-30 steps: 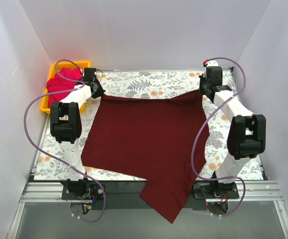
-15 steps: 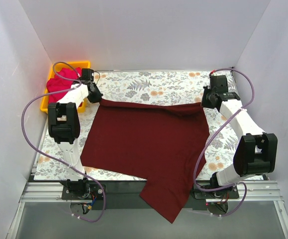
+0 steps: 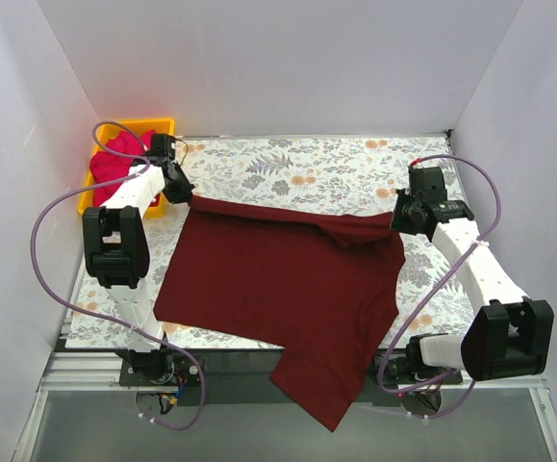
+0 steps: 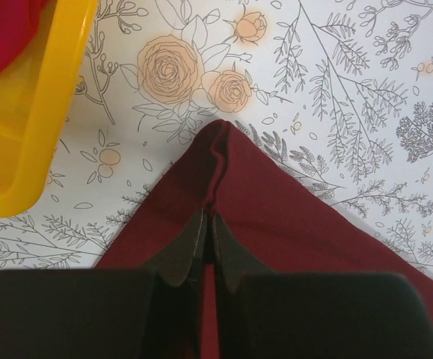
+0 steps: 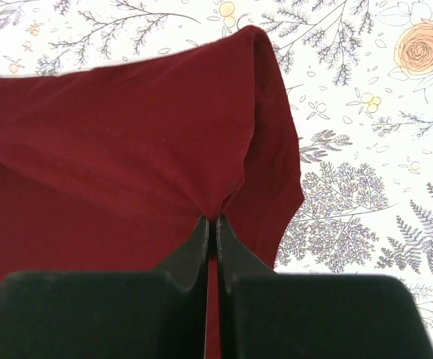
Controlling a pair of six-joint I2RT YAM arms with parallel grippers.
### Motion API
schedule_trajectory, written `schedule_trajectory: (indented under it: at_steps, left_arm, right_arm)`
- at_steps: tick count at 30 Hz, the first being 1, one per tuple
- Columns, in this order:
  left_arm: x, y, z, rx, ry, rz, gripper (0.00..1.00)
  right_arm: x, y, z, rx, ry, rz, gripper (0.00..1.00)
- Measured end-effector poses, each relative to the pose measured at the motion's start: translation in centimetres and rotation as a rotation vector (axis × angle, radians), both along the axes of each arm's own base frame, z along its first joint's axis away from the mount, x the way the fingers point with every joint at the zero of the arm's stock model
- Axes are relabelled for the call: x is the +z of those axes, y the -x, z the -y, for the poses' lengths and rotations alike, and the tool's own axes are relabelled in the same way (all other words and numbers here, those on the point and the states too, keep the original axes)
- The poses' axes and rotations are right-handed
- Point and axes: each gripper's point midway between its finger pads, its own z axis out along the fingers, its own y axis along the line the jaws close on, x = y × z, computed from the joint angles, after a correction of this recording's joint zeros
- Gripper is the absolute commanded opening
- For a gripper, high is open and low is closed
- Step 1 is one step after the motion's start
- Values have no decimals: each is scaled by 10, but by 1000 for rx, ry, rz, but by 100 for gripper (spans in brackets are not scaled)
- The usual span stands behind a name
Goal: Fold and stack the t-shirts
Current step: Fold the tshirt
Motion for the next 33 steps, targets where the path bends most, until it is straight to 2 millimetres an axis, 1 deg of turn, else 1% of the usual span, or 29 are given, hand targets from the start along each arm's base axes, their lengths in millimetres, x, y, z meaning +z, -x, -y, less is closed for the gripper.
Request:
schedule_trajectory:
  at_steps: [4, 7, 10, 13, 16, 21, 27, 33]
  left_arm:
    - [-1, 4, -3, 5, -1, -15, 0]
    - [-1, 7, -3, 4, -5, -22, 0]
    - [-6, 17, -4, 2, -10, -42, 0]
    - [-17, 32, -5, 3, -14, -76, 0]
    - [-27, 46, -7, 6, -19, -113, 0]
    - [-35, 54, -11, 16, -34, -140, 0]
    - [-35, 54, -13, 18, -42, -141, 0]
    - [-35, 54, -17, 26, -64, -139, 0]
  right_arm:
    - [8, 6, -1, 7, -11, 11, 1]
    - [5, 13, -4, 15, -27, 4, 1]
    - [-8, 27, -5, 23, -40, -35, 1]
    - [-25, 46, -7, 27, -58, -92, 1]
    - [-34, 59, -12, 40, -88, -133, 1]
    - [-39, 67, -16, 54, -110, -158, 1]
    - [-35, 68, -17, 58, -116, -147, 1]
    - [-33, 75, -18, 65, -126, -166, 1]
